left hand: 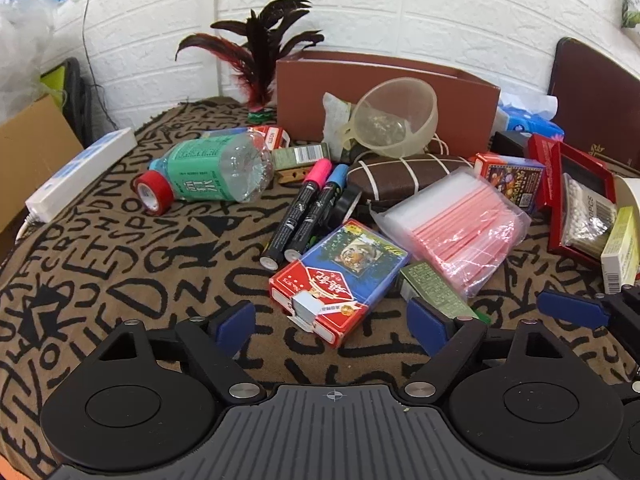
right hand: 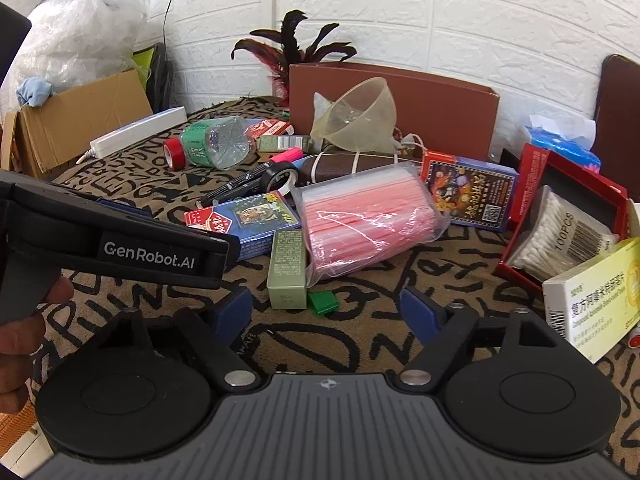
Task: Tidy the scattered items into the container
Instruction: 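Move the left gripper toward the tiger card box while the right gripper approaches the green box, then close the left gripper on the tiger card box while the right gripper grasps the green box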
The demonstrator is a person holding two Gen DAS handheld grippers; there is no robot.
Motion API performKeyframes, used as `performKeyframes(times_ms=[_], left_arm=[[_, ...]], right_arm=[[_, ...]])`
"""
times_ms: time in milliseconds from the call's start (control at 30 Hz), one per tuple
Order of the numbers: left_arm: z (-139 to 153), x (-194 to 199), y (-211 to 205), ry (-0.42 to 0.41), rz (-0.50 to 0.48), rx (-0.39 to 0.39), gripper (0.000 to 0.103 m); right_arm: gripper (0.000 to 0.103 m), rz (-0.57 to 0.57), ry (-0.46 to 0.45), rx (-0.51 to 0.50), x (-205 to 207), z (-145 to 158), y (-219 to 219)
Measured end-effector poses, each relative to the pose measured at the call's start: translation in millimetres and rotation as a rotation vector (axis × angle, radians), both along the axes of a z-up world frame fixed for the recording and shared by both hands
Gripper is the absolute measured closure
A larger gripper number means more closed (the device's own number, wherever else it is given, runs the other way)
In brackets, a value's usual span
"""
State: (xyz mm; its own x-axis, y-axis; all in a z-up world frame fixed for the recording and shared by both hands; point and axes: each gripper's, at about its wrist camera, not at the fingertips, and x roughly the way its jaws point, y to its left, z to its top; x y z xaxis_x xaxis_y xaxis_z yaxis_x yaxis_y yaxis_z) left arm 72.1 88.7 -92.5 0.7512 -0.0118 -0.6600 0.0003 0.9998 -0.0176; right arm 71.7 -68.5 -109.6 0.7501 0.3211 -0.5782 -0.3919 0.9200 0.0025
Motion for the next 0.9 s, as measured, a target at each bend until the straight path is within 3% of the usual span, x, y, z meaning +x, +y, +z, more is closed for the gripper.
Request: performKeyframes(times_ms=[333,600,900], left_arm=[[-3,22,19,-0.001,-0.006,0.011,0.017],[-5,24,21,0.013,-0.12,-0.025,0.017],[-14,39,18,0.041,-0.192,0.003,0.017]], right_arm=[[0.033,0.028,0.022,-0.023,11,-1,19],[0.041,0.028,0.04,-0.034,19,-5,26],[0.05,0.023,0.041,-0.033,24,-5,25]])
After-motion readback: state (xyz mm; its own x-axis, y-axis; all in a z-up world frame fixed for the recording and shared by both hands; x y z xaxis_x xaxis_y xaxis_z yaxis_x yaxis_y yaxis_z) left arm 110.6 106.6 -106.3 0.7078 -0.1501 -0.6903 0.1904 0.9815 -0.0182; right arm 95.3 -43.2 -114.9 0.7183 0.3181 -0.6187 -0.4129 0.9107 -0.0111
